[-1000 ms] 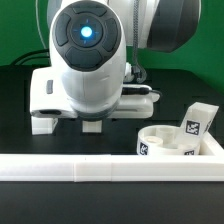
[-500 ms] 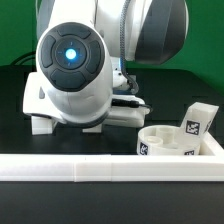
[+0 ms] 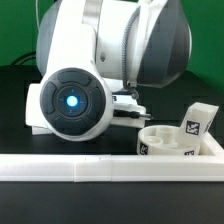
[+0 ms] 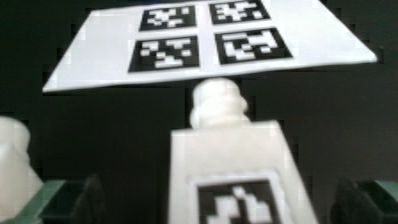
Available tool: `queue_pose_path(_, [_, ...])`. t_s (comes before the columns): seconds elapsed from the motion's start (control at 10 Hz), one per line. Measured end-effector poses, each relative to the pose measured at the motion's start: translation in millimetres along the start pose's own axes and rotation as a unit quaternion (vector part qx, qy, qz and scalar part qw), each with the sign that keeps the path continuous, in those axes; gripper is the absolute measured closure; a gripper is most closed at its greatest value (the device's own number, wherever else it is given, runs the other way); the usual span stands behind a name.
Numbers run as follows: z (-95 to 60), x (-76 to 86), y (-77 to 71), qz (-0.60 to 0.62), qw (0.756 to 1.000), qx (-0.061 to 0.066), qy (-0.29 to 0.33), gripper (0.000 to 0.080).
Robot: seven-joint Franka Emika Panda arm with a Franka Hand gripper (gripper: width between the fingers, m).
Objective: Assemble stool
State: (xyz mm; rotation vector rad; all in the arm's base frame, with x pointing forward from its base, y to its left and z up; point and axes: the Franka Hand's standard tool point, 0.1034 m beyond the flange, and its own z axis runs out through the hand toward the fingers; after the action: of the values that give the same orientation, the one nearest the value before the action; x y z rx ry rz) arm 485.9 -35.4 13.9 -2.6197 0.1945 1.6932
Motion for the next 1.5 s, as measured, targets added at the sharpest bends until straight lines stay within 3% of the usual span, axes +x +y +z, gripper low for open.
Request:
queue_pose_path(0.2, [1.6, 0.8, 0.5, 0.001, 1.0, 0.0, -0.002, 0.0403])
queue_pose_path(0.3, [1.4, 0.9, 0.9, 0.001, 1.0, 0.0, -0.001, 0.0403])
queue_pose_path(0.4, [1.4, 0.9, 1.2, 0.001, 1.0, 0.001, -0.002, 0.0465])
queue_pose_path(0.7, [-4.9, -5.3, -1.2, 0.005, 1.0, 0.001, 0.002, 0.0465])
queue_pose_path(1.0, [-36.3, -43.1, -16.3, 0.025, 1.0, 0.001, 0.015, 0.0465])
queue_pose_path(1.1, [-47.0, -52.3, -19.8, 0.017, 0.999, -0.004, 0.027, 0.0464])
queue_pose_path(1.5, [-50.1, -46.0, -19.6, 0.018, 0.999, -0.003, 0.045, 0.0464])
